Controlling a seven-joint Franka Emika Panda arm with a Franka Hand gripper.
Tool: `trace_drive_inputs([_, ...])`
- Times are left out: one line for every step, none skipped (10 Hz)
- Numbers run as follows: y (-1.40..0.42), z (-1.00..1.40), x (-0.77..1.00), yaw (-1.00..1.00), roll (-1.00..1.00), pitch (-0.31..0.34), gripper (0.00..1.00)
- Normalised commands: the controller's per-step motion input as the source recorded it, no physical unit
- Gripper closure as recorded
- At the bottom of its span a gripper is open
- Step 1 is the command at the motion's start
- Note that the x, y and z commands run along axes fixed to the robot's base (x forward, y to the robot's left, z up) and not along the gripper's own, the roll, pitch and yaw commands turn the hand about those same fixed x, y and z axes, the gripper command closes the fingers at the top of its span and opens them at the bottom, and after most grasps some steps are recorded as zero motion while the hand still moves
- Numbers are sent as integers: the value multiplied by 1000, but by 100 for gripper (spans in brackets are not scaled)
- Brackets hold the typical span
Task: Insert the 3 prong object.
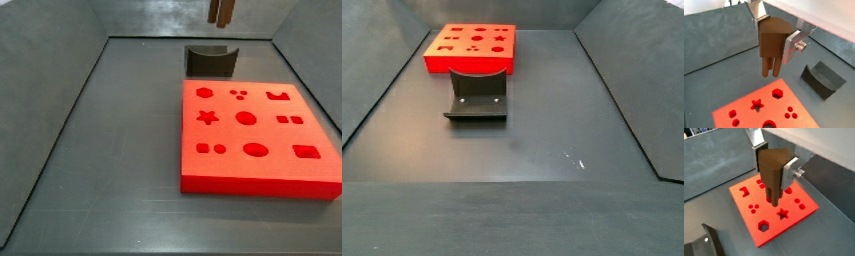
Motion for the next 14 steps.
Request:
trace_drive_inputs([91, -371, 983, 103, -87, -87, 100])
trace_drive_inputs([77, -354, 994, 80, -53, -81, 100])
trace_drive_inputs([0, -271, 1000, 20, 0, -41, 100])
trace_drive_inputs([0, -143, 1000, 0, 0, -30, 100])
trace_drive_inputs([0, -166, 1000, 0, 14, -34, 100])
trace_drive_inputs([0, -260, 1000, -34, 29, -79, 100])
trace_drive_inputs([43, -429, 1000, -174, 124, -86, 100])
trace_drive_inputs([154, -577, 963, -323, 136, -24, 100])
trace_drive_inputs([160, -606, 946, -343, 140, -17, 100])
trace_drive_inputs([169, -600, 960, -331, 134, -19, 100])
trace_drive_inputs([189, -509, 966, -326, 100, -14, 100])
trace_drive_inputs([223, -226, 991, -309, 1, -9, 100])
trace_drive_inputs([291, -43, 1000, -263, 0, -33, 100])
trace_drive_inputs([251, -86, 1000, -234, 31, -29, 100])
